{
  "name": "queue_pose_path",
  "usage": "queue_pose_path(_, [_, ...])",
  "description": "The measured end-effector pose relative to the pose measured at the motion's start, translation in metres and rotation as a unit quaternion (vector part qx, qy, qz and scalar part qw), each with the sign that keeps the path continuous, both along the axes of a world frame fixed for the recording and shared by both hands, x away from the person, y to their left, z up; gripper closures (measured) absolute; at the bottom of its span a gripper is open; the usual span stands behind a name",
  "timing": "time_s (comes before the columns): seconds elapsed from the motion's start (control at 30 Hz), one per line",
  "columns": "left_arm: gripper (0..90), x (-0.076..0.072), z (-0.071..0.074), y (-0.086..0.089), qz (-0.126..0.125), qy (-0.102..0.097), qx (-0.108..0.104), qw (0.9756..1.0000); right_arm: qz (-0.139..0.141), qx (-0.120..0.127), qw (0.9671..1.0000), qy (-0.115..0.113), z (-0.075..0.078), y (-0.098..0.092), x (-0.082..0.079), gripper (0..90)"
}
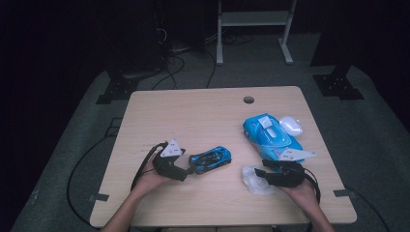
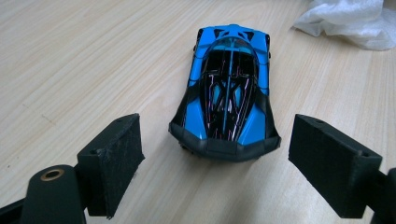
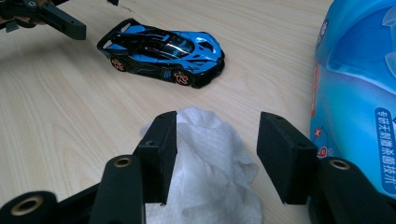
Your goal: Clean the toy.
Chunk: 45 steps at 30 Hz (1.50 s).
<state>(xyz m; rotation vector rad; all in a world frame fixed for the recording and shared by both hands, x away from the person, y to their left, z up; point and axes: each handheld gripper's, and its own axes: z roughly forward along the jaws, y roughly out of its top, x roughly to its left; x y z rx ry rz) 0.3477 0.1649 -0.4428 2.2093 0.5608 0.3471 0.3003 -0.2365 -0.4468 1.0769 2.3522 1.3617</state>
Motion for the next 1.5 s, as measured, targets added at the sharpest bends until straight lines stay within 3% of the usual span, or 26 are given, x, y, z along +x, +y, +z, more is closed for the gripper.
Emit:
queue_pose_path(0.9, [15.9,-0.020,-0.009,0.026,0.023,0.012,-0.021,0.9995,0.001,-0.001,1.0000,0.004,-0.002,0.002,-0.002,45.4])
queue_pose_path(1.2, [15.0,-0.028,-0.007,0.032,0.022,0.006,-0.019,0.9996,0.001,-0.003,1.0000,0.003,-0.003,0.002,-0.001,44.6])
queue_pose_path(1.5, [14.8,-0.034,-0.015,0.039,0.031,0.007,-0.025,0.9992,-0.002,0.000,1.0000,0.004,-0.004,0.002,-0.002,43.3])
